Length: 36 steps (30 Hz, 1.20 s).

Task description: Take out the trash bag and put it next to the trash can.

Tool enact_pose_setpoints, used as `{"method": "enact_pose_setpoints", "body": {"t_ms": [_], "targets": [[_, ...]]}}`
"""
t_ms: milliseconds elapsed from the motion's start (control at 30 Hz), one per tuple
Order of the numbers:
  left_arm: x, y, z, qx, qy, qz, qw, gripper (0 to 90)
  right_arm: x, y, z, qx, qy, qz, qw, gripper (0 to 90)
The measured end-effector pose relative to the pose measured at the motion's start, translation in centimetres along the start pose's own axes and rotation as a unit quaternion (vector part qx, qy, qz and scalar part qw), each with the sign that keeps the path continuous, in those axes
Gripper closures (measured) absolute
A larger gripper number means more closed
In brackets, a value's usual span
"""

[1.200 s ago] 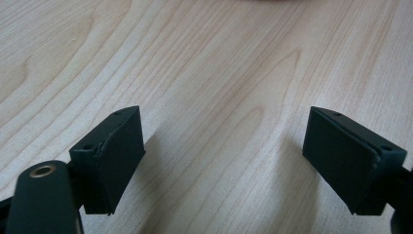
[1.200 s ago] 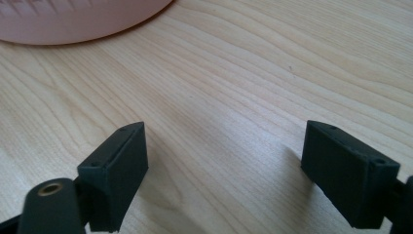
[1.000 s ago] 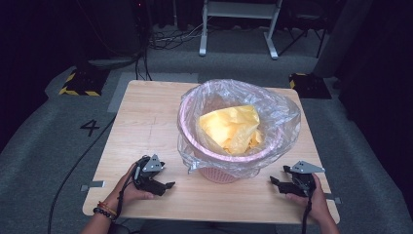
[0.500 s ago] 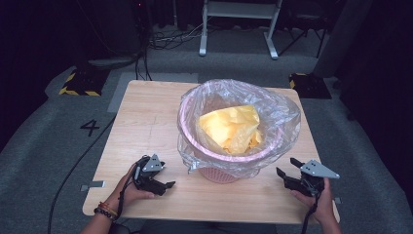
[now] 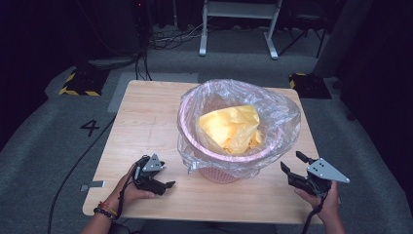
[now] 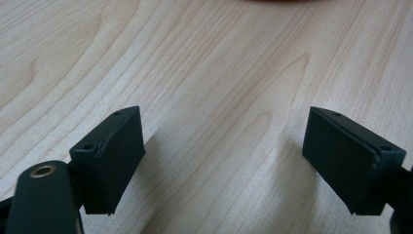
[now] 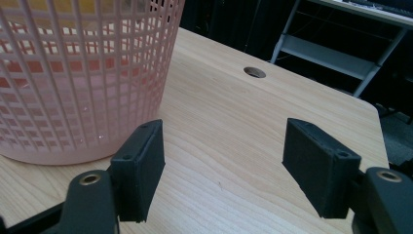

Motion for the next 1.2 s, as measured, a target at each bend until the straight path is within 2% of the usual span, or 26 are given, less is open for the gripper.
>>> {"method": "enact_pose_setpoints", "body": {"t_ms": [33, 100, 133, 233, 333, 367, 433, 467, 500, 533, 600, 667, 700, 733, 767, 833, 867, 933, 967, 1067, 1100, 1133, 1167, 1200], "targets": [[0.0, 0.0, 0.0, 0.000, 0.000, 0.000, 1.0000, 15.5, 0.0, 0.0, 0.0, 0.000, 0.000, 0.000, 1.0000, 32.0], [0.0, 0.0, 0.0, -0.001, 0.000, 0.001, 1.0000, 15.6, 0.0, -0.1, -0.2, -0.020, -0.006, -0.014, 0.9997, 31.6], [0.0, 0.0, 0.0, -0.002, 0.001, 0.002, 1.0000, 15.6, 0.0, -0.1, -0.3, -0.022, -0.006, -0.014, 0.9996, 31.1], [0.0, 0.0, -0.2, -0.001, 0.005, 0.001, 1.0000, 15.9, 0.0, -0.2, -0.8, -0.023, -0.015, -0.011, 0.9996, 30.5], [0.1, 0.1, -0.5, -0.011, 0.000, -0.010, 0.9999, 16.1, -0.2, -0.1, -1.2, -0.011, -0.016, -0.003, 0.9998, 31.2], [0.3, 0.1, -0.7, -0.015, -0.007, -0.011, 0.9998, 16.2, -0.4, 0.0, -1.4, 0.006, -0.011, 0.007, 0.9999, 31.5], [0.8, 0.2, -1.6, -0.025, -0.036, -0.021, 0.9988, 17.8, -0.7, -0.1, -1.6, 0.006, -0.013, 0.009, 0.9999, 31.6], [0.8, 0.2, -1.6, -0.025, -0.036, -0.021, 0.9988, 18.3, -0.8, -0.2, -1.7, 0.008, -0.015, 0.012, 0.9998, 31.2], [1.2, 0.3, -2.4, -0.021, -0.056, -0.029, 0.9978, 17.8, -0.8, -0.3, -1.8, 0.010, -0.014, 0.016, 0.9997, 31.0], [1.2, 0.3, -2.4, -0.021, -0.056, -0.029, 0.9978, 17.8, -0.8, -0.3, -1.8, 0.010, -0.014, 0.016, 0.9997, 31.0], [1.7, 0.4, -3.4, -0.017, -0.078, -0.025, 0.9965, 17.9, -0.9, -0.5, -2.0, 0.013, -0.019, 0.019, 0.9996, 30.6], [2.3, 0.1, -4.3, -0.020, -0.110, -0.029, 0.9933, 17.5, -1.1, -0.8, -2.2, 0.011, -0.019, 0.028, 0.9994, 28.4], [2.6, -0.1, -4.7, -0.025, -0.131, -0.042, 0.9901, 19.2, -1.2, -1.2, -2.4, 0.018, -0.026, 0.044, 0.9985, 27.9], [3.1, -0.7, -5.5, -0.034, -0.161, -0.048, 0.9852, 20.6, -1.2, -1.3, -2.5, 0.019, -0.032, 0.054, 0.9978, 27.7], [3.1, -0.7, -5.5, -0.034, -0.161, -0.048, 0.9852, 19.1, -1.2, -1.3, -2.5, 0.019, -0.032, 0.054, 0.9978, 27.7], [3.4, -1.2, -6.2, -0.043, -0.177, -0.054, 0.9819, 18.8, -1.3, -1.5, -2.9, 0.013, -0.043, 0.053, 0.9976, 27.6], [3.5, -1.4, -6.5, -0.045, -0.184, -0.053, 0.9805, 18.5, -1.3, -1.5, -3.2, 0.025, -0.045, 0.065, 0.9966, 27.6], [4.0, -2.0, -7.2, -0.046, -0.203, -0.050, 0.9769, 18.5, -1.2, -1.6, -3.6, 0.031, -0.048, 0.072, 0.9958, 27.5], [4.0, -2.0, -7.2, -0.046, -0.203, -0.050, 0.9769, 18.5, -1.2, -1.6, -3.6, 0.031, -0.048, 0.072, 0.9958, 27.5], [4.7, -3.0, -7.6, -0.059, -0.231, -0.050, 0.9698, 18.7, -1.0, -1.5, -4.2, 0.042, -0.055, 0.083, 0.9942, 28.0], [5.2, -3.4, -8.0, -0.068, -0.244, -0.059, 0.9656, 19.2, -0.8, -1.3, -4.5, 0.049, -0.060, 0.088, 0.9931, 29.0], [5.4, -3.5, -8.2, -0.072, -0.251, -0.063, 0.9633, 19.8, -0.8, -1.3, -4.6, 0.052, -0.062, 0.089, 0.9928, 29.1], [5.5, -3.4, -8.4, -0.073, -0.254, -0.066, 0.9623, 20.7, -0.7, -1.3, -4.7, 0.055, -0.064, 0.091, 0.9923, 29.3], [5.5, -3.4, -8.4, -0.073, -0.254, -0.066, 0.9623, 20.8, -0.7, -1.3, -4.7, 0.055, -0.064, 0.091, 0.9923, 29.3]]}}
Point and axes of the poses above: each handheld gripper's, and its own axes: x roughly backward along the jaws, z roughly out of its underside, y roughly to its left, the point moved 3 cm from there along -x, roughly forward along the jaws, and after that the axes turned 9 degrees about x, right-handed, at the moved point
